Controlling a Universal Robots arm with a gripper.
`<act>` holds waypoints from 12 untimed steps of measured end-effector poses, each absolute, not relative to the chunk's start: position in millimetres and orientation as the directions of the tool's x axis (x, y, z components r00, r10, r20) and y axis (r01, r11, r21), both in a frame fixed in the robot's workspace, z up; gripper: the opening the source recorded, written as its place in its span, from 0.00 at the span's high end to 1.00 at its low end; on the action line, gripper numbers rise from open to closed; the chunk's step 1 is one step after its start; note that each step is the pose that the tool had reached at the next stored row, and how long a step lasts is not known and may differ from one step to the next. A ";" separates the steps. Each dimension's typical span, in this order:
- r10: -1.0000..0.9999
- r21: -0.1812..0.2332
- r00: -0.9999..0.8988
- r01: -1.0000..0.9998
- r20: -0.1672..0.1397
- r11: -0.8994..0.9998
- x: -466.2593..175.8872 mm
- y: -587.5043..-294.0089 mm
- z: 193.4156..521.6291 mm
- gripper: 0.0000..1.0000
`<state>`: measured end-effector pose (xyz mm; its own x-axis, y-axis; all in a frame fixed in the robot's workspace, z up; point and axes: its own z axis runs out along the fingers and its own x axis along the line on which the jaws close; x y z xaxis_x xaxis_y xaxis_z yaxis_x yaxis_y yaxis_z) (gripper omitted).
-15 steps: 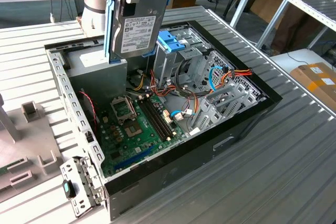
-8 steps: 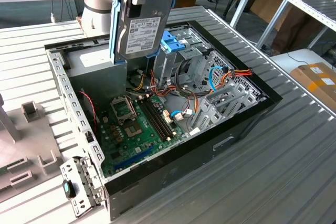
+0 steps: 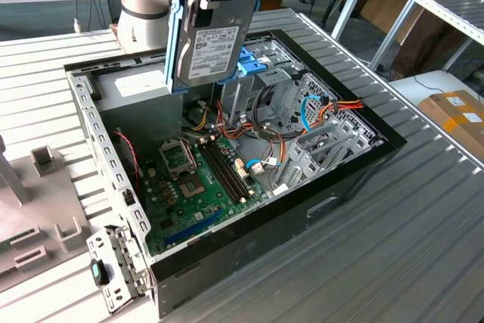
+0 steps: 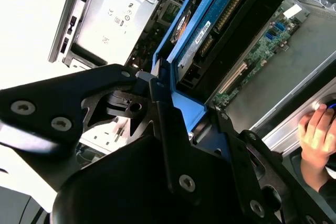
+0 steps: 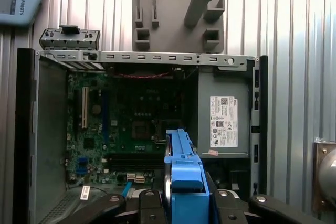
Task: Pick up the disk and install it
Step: 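Pick up the disk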
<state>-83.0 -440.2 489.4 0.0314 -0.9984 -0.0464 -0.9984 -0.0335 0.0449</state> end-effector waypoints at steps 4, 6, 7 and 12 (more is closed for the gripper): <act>-0.998 0.045 0.031 -0.998 -0.046 -0.033 -79.0 -442.1 488.7 0.63; -0.998 0.045 0.031 -0.998 -0.046 -0.033 -77.5 -442.8 488.5 0.63; -0.998 0.045 0.031 -0.998 -0.046 -0.034 -76.1 -443.3 488.2 0.63; -0.998 0.045 0.031 -0.998 -0.046 -0.033 -71.7 -444.7 487.6 0.63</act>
